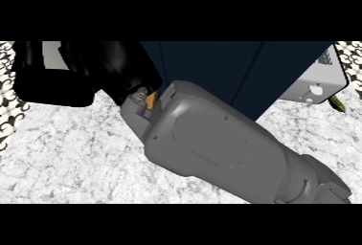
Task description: Pick up the wine, place it into the cabinet and close the cabinet
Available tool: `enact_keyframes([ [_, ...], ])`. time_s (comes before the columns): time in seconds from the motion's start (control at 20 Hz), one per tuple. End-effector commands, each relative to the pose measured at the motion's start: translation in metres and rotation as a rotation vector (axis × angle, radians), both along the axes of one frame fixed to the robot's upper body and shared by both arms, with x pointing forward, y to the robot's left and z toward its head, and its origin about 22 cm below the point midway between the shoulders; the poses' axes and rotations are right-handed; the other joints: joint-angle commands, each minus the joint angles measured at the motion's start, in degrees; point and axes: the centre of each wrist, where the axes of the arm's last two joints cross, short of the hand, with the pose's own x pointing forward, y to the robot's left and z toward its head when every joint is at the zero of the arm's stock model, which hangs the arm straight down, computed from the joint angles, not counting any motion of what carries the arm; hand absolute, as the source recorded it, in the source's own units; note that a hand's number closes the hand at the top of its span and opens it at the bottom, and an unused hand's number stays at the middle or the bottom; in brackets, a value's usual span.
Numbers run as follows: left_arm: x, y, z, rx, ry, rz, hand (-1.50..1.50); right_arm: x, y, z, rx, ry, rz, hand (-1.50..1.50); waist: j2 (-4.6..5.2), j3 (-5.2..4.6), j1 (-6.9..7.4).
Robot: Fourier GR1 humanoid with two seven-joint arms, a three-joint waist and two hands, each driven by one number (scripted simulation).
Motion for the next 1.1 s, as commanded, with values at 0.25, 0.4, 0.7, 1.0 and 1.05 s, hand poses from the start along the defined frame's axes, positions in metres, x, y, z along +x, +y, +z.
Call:
enact_keyframes([
  [0.25, 0.001, 0.009, 0.006, 0.011, -0.001, 0.029, 1.5, 0.083, -0.037, -0.037, -0.047, 0.026, -0.161, 1.5, 0.5, 0.05, -0.55],
  [0.4, 0.012, 0.007, 0.019, 0.014, -0.014, 0.014, 1.5, 0.085, -0.034, -0.041, -0.056, 0.013, -0.176, 1.5, 0.88, 0.03, -1.2],
  [0.7, 0.012, 0.006, 0.021, 0.009, -0.034, 0.026, 1.5, 0.1, -0.07, -0.074, -0.103, -0.022, -0.198, 1.5, 1.31, 0.07, -1.57],
  [1.0, 0.017, 0.005, 0.026, 0.017, -0.031, 0.033, 1.5, 0.103, -0.073, -0.071, -0.108, -0.038, -0.216, 1.5, 1.35, 0.01, -2.53],
  [1.05, 0.016, 0.005, 0.027, 0.005, -0.033, 0.038, 1.5, 0.103, -0.075, -0.084, -0.1, -0.021, -0.228, 1.5, 1.41, 0.03, -2.08],
])
